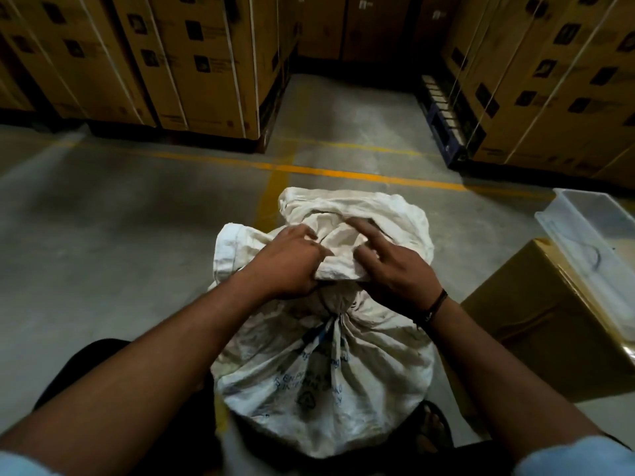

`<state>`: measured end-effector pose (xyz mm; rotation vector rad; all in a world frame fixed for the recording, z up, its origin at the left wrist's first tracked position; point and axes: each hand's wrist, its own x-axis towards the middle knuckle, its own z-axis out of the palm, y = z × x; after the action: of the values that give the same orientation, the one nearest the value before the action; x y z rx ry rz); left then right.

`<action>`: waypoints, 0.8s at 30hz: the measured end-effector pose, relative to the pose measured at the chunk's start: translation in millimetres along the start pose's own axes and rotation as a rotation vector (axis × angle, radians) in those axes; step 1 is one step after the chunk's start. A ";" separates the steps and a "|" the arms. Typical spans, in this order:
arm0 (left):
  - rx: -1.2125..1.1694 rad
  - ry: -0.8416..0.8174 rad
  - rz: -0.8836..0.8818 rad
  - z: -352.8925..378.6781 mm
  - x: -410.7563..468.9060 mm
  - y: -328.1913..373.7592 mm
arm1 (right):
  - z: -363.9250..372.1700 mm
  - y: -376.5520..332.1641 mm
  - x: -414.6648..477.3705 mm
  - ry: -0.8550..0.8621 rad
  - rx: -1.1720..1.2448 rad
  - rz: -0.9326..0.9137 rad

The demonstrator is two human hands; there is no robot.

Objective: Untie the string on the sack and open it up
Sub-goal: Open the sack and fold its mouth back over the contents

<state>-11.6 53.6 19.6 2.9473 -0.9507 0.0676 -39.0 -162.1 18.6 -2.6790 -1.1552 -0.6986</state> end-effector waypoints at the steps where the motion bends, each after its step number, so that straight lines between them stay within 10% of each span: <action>1: -0.022 0.036 -0.013 -2.4 0.4 0.5 | 1.8 -0.7 0.9 0.020 -0.004 0.027; 8: -0.092 0.148 -0.177 1.0 1.3 12.8 | 4.6 -9.0 7.5 -0.015 -0.134 0.138; 17: -0.391 -0.193 -0.131 5.7 -6.6 8.9 | 0.7 13.9 -6.2 -0.495 0.297 0.435; 24: -0.162 -0.061 0.042 12.9 -8.3 0.1 | 0.3 16.4 -6.9 -0.476 0.028 0.219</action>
<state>-18.0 57.7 6.3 2.7968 -0.9754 -0.0943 -31.3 -177.8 16.0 -2.9722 -0.9166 -0.0056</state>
